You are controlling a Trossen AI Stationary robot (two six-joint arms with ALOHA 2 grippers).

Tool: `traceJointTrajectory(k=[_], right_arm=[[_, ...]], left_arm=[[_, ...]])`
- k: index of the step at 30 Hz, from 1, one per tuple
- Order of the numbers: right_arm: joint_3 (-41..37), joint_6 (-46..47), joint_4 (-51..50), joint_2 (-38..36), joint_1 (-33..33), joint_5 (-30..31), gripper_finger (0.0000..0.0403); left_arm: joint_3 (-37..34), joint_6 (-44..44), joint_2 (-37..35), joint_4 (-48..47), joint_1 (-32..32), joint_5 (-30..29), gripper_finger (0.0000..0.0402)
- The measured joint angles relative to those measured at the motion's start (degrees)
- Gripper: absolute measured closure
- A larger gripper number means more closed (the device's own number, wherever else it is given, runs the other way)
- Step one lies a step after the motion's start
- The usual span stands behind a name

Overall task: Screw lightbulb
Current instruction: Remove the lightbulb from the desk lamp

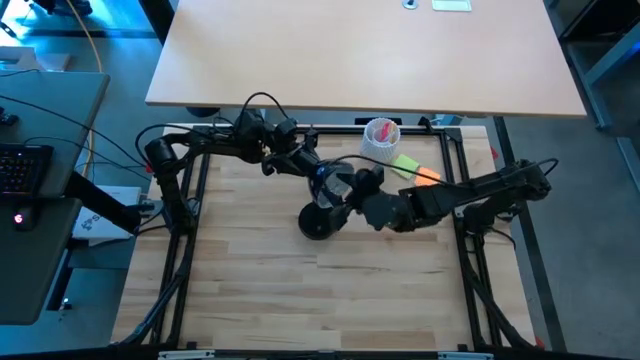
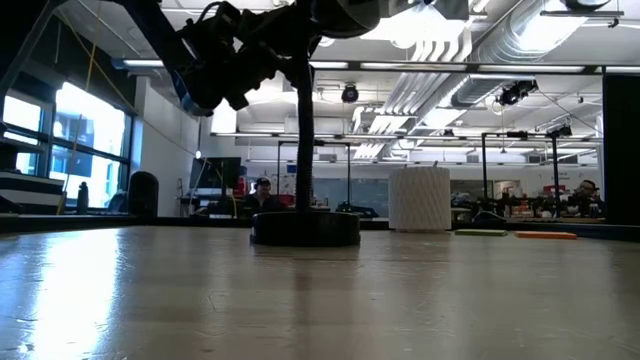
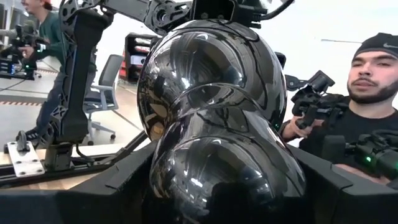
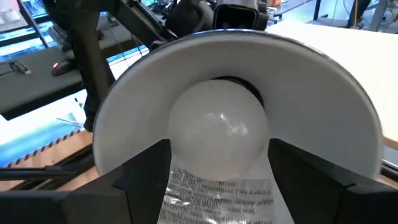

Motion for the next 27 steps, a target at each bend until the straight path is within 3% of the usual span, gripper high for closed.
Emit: traceJointTrajectory(k=[5, 9, 14, 22, 27], right_arm=[[0.00, -3.19, 1.76, -0.05, -3.09, -5.38, 0.0137], [0.00, -12.27, 2.70, -0.09, -4.60, -7.78, 0.0137], [0.00, -34.01, 2.60, -0.09, -5.22, -6.88, 0.0137], [0.02, -82.83, 1.78, -0.08, -4.01, -5.97, 0.0137], [0.02, -94.82, 0.54, 0.05, -2.81, -3.47, 0.0137]], left_arm=[[0.00, 0.11, 0.00, 0.00, 0.00, -0.20, 0.0133], [0.00, 0.46, 0.00, 0.07, 0.02, -0.12, 0.0133], [0.00, 0.81, 0.00, 0.04, 0.04, -0.66, 0.0133], [0.09, 0.75, -0.02, -1.08, -0.05, -1.10, 0.0133], [0.17, 0.64, -0.04, -1.90, -0.14, -1.50, 0.0133]])
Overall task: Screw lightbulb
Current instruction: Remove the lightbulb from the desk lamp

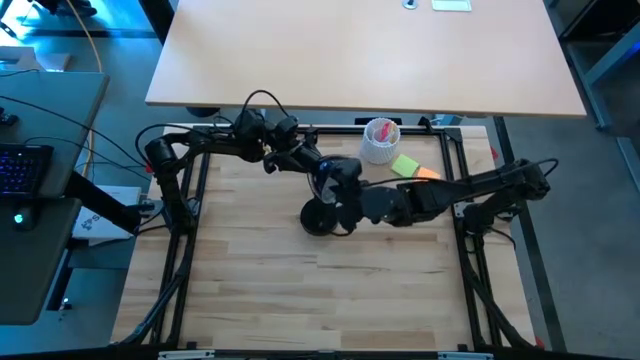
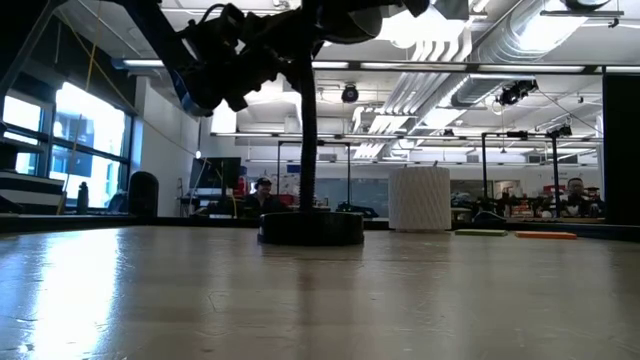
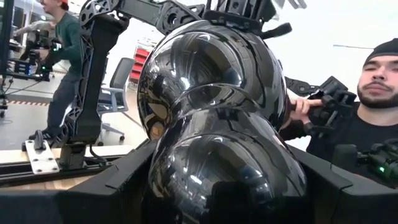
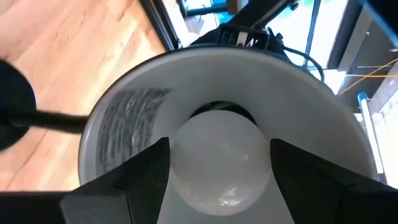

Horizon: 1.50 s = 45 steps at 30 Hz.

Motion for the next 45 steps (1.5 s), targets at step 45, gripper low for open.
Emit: traceJointTrajectory(k=[45], right_arm=[[-0.11, 42.85, 4.19, 1.17, -1.84, -0.94, 0.0090]], left_arm=[[-0.11, 0.19, -0.04, -0.77, 0.05, -0.23, 0.0133]])
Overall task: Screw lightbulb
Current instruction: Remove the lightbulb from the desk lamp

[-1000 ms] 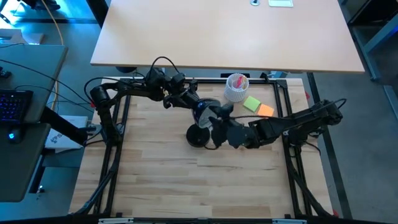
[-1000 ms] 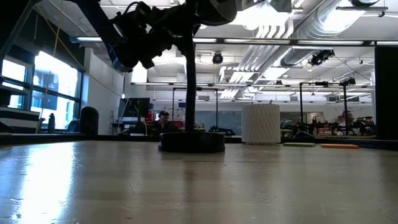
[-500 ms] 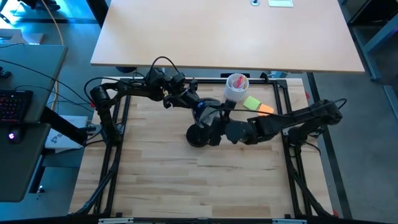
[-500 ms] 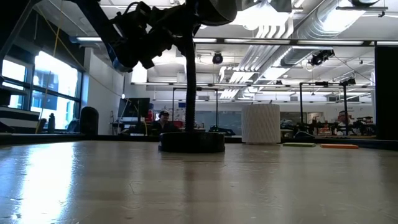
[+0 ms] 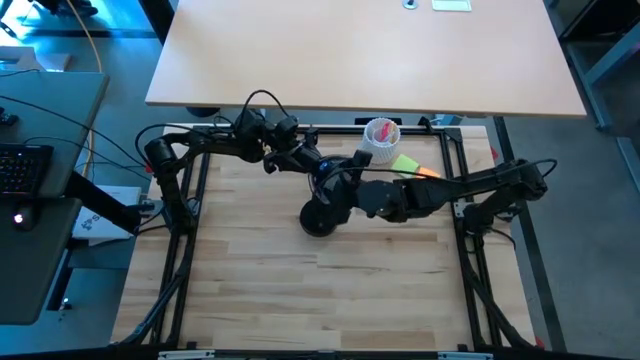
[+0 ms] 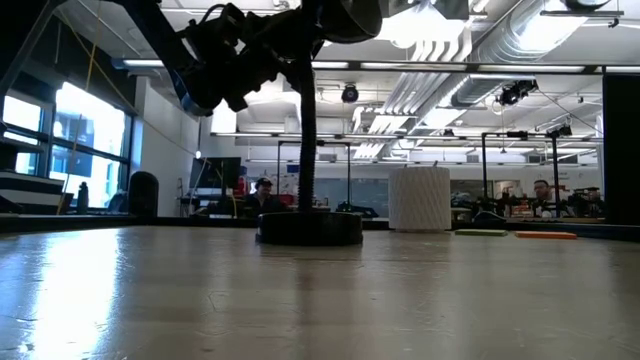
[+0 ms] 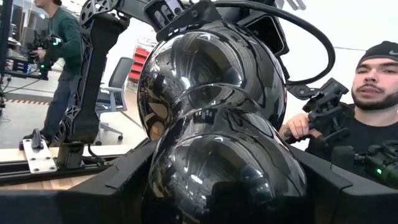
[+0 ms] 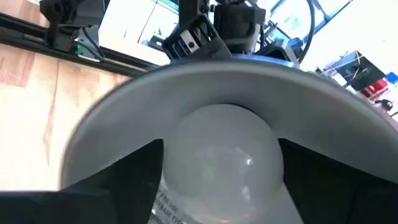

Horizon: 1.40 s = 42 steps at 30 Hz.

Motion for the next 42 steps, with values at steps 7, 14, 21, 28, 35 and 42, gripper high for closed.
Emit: traceJointTrajectory(k=[7, 14, 21, 28, 35, 42], right_arm=[[0.02, -0.93, -0.53, 0.03, 0.12, -0.08, 0.0169], [0.02, -7.80, -1.58, 0.04, 3.15, 3.08, 0.0188], [0.02, -24.03, -2.01, 0.11, 3.96, 3.66, 0.0189], [0.02, -51.58, -2.77, 0.07, 3.41, 3.81, 0.0189], [0.02, -73.60, -4.23, 0.01, 3.41, 4.28, 0.0189], [0.02, -82.72, -4.89, -0.04, 4.02, 4.78, 0.0189]], left_arm=[[0.00, 0.13, 0.00, -0.10, -0.06, 0.15, 0.0133], [0.07, 0.24, 0.00, -0.11, -0.15, 0.15, 0.0133], [0.07, 0.42, -0.02, 0.16, -0.26, 0.67, 0.0133], [0.04, -0.08, -0.02, -0.07, -0.20, 0.48, 0.0133], [0.02, -0.44, -0.02, -0.10, -0.17, 0.37, 0.0133], [0.02, -0.53, -0.02, -0.16, -0.18, 0.26, 0.0133]])
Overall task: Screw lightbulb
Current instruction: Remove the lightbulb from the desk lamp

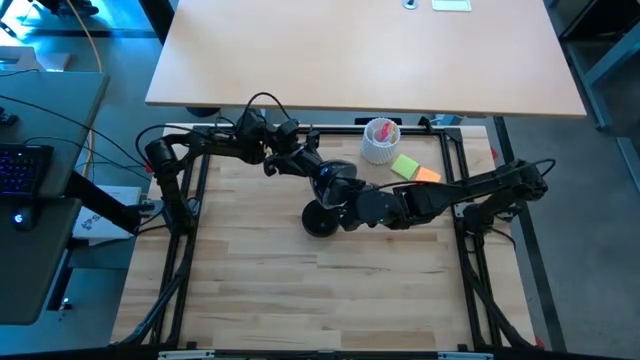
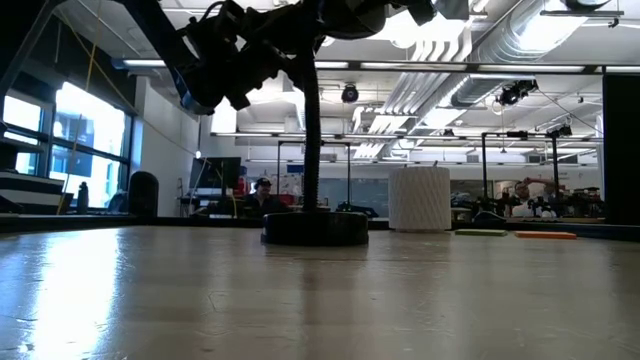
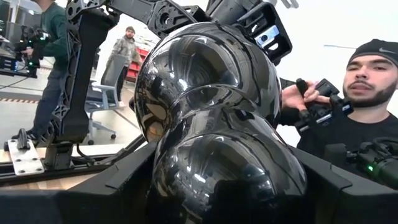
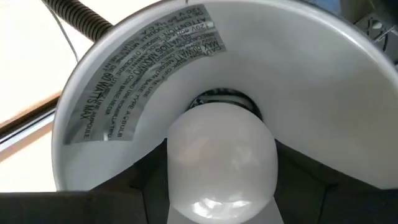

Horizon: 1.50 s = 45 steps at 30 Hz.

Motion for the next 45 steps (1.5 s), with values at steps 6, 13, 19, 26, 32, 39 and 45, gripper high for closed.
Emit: traceJointTrajectory(k=[6, 13, 19, 26, 32, 39, 45], right_arm=[[0.00, 3.78, -0.29, 0.03, 1.76, 1.05, 0.0188], [0.00, 20.73, 0.03, 0.04, 1.87, 0.90, 0.0143], [0.12, 26.68, -0.10, -0.24, 3.01, 0.06, 0.0095], [0.13, 42.93, 1.09, -0.11, 6.69, 2.30, 0.0090], [0.11, 81.63, -0.95, -0.97, 7.50, 9.04, 0.0089], [0.10, 118.28, -6.34, -1.99, 3.58, 3.00, 0.0089], [0.08, 123.19, -5.51, -1.67, -2.13, -5.03, 0.0089]], left_arm=[[0.00, -0.40, 0.00, -0.13, -0.14, 0.04, 0.0133], [0.02, -0.56, 0.00, -0.17, -0.14, 0.01, 0.0133], [-0.04, -0.89, 0.00, -0.32, 0.35, 0.27, 0.0133], [-0.07, -1.01, 0.02, -0.20, 0.43, 0.15, 0.0133], [-0.04, -1.04, 0.02, -0.13, 0.30, 0.11, 0.0133], [-0.04, -0.75, 0.02, -0.03, 0.18, 0.02, 0.0133], [-0.04, -0.59, 0.04, -0.02, 0.12, -0.07, 0.0133]])
